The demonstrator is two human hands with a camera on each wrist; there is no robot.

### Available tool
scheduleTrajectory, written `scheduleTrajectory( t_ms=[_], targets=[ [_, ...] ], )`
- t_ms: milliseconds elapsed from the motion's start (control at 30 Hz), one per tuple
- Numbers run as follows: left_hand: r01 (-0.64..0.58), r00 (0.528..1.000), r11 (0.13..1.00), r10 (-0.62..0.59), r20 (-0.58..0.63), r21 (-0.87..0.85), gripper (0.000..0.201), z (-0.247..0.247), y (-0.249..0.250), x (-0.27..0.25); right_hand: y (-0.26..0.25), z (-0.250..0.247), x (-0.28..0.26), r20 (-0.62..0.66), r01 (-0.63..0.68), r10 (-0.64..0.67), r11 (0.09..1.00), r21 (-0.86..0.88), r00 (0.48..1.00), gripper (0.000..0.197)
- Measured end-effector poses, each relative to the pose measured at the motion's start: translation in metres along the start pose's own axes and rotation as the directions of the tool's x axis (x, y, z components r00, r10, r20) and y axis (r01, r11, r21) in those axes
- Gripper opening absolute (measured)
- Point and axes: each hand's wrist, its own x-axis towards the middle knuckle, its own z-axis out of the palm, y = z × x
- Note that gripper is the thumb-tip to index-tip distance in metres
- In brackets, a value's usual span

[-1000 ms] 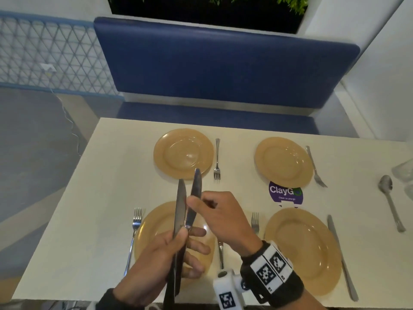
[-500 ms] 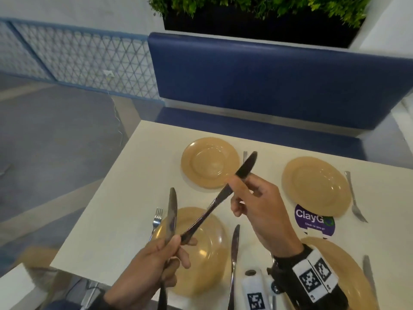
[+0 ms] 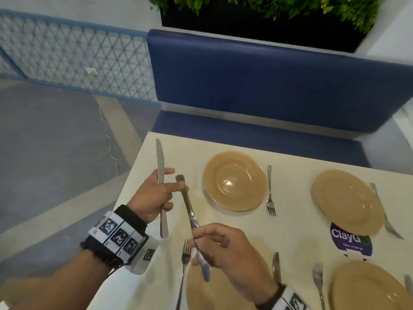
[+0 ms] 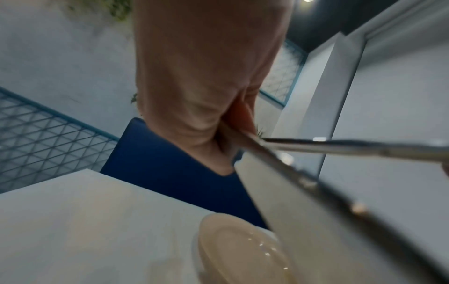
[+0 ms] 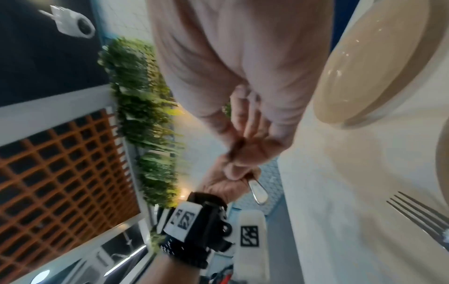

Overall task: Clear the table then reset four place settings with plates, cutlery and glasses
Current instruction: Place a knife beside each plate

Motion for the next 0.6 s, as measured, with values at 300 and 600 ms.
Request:
scheduleTrajectory(
  t_ms=[300, 600],
  targets=[
    [0.139, 0.99, 0.921, -0.134, -0.037, 0.363, 0.013, -0.002, -0.006, 0.138, 0.015, 0.02, 0.139, -0.363, -0.212, 0.204, 0.977, 0.018, 0.909, 0.006],
    [0.143, 0.99, 0.816, -0.123, -0.073, 0.561, 0.029, 0.006, -0.022, 0.164, 0.035, 0.021, 0.201, -0.515, -0.259, 0.273, 0.961, 0.1, 0.812, 0.014]
  ],
)
